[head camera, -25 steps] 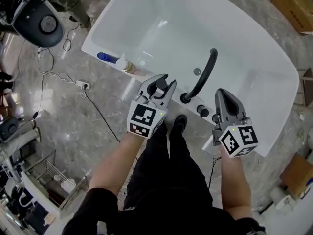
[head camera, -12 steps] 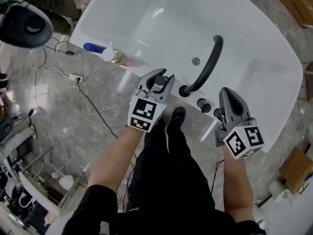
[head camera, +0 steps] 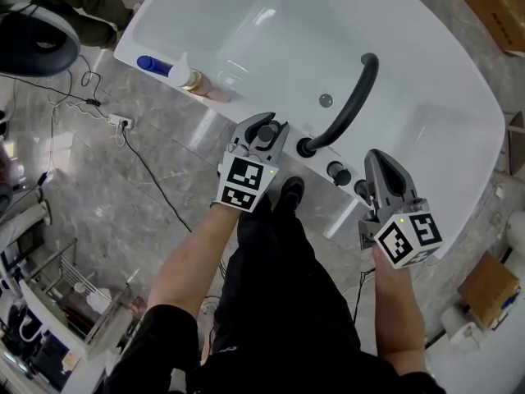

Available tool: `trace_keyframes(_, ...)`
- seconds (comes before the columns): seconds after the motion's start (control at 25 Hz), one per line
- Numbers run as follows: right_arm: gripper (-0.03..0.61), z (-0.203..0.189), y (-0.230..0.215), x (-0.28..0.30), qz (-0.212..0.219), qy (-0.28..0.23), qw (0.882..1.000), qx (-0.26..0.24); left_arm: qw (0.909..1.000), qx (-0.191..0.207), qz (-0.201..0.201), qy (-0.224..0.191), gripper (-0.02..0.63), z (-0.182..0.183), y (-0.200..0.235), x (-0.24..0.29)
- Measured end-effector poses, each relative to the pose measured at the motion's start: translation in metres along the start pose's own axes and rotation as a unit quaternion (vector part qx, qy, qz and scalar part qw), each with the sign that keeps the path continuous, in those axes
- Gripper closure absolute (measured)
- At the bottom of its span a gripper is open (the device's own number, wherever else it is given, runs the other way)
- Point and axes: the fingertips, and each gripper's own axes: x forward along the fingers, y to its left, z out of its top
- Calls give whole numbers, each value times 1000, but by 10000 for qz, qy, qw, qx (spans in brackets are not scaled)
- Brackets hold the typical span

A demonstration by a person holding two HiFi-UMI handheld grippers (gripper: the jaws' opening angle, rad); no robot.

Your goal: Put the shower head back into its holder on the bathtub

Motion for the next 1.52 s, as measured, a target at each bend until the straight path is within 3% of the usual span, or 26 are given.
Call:
trace_keyframes(0.36, 565, 11, 9, -5, 77, 24, 9999, 114, 9997, 207, -97, -34, 471, 16, -10, -3)
trace_keyframes(0.56, 565, 26, 20, -12, 145, -40, 9998, 117, 9994, 330, -95, -59, 404, 36, -15, -16)
trace_keyframes(0.8, 565, 58, 39, -37, 231, -217, 9995, 59, 9998, 80, 86, -162, 390, 65, -16, -52)
trace_keyframes(1.04, 565, 93, 49, -59, 271, -399, 9988, 15, 9985, -229, 61, -494, 395, 117, -26, -92)
trace_keyframes(1.12, 565, 108, 52, -70, 166, -528, 9984, -112, 9976, -256, 125, -626, 439, 140, -29, -110)
trace_keyframes(1.28, 563, 144, 68, -98, 165, -909, 9940, -585, 9945, -150, 262, -1005, 483, 193, -38, -149)
trace_keyframes(1.52, 555, 189, 84, -137, 358, -1413, 9858, -838, 9898, 30, 500, -1332, 528, 258, -53, -193)
